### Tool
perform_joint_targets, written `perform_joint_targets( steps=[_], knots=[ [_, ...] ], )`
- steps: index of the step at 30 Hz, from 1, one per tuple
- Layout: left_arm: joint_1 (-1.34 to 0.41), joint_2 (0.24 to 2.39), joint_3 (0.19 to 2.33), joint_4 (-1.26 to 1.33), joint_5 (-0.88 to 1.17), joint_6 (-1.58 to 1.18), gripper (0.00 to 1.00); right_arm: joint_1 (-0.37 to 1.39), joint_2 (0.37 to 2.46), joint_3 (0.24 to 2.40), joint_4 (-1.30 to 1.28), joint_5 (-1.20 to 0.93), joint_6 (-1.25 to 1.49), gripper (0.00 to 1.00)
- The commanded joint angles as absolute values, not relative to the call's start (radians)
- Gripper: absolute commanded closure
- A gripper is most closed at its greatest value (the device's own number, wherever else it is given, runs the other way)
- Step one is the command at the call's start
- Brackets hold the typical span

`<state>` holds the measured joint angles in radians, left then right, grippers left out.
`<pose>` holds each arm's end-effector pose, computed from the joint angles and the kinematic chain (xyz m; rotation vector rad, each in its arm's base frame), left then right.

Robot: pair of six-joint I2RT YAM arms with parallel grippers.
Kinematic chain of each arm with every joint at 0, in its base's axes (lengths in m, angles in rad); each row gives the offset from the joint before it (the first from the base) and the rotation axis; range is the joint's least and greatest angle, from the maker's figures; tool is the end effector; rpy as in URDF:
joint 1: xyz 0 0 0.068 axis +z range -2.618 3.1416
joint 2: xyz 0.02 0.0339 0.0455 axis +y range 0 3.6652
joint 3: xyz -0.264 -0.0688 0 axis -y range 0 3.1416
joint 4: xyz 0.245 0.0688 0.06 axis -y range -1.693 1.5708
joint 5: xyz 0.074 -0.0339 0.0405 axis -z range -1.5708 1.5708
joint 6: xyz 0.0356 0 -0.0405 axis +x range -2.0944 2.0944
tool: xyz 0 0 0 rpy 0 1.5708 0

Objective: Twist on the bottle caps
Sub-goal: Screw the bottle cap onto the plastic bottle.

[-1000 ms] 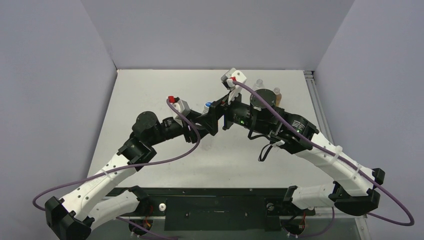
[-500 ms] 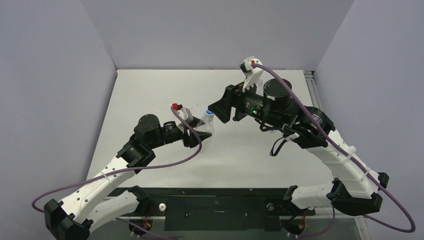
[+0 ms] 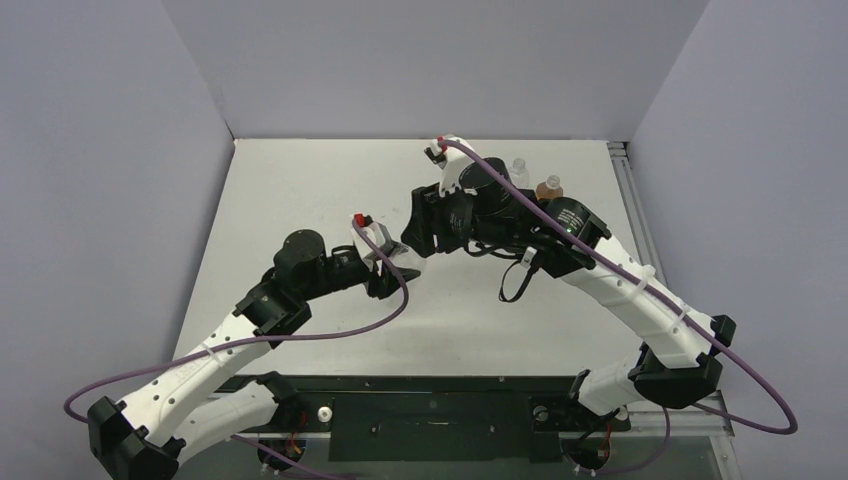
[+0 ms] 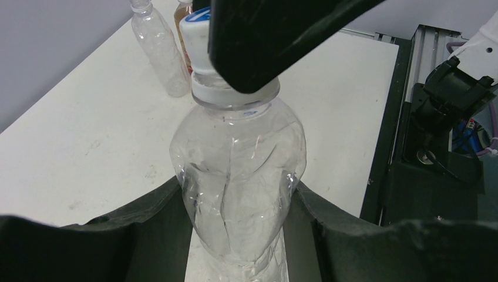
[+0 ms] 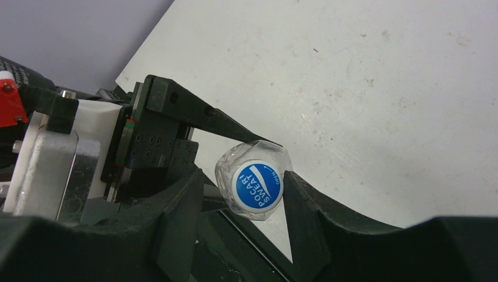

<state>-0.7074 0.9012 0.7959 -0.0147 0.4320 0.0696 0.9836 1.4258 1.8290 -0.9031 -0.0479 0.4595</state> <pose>0.1512 -0.1489 0.3417 0.9607 1.4642 -0.8360 0.1536 0.2339 0.4735 -0.6019 2.1232 0.9044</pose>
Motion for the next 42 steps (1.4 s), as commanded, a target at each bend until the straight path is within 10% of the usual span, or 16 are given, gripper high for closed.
perform_joint_targets(
  steps=[1,17,42],
  knots=[
    [-0.719,0.881,0.83,-0.032,0.411,0.098,0.98,0.991,1.428,1.884,-0.907,-0.035,0.476,0.55],
    [-0.721,0.877,0.822,0.025,0.488,0.019,0.98,0.997,1.387,1.835,-0.849,-0.027,0.411,1.0],
    [-0.72,0.835,0.803,0.239,0.981,-0.23,1.0,0.977,1.245,1.764,-0.73,-0.481,0.099,1.0]
  ],
)
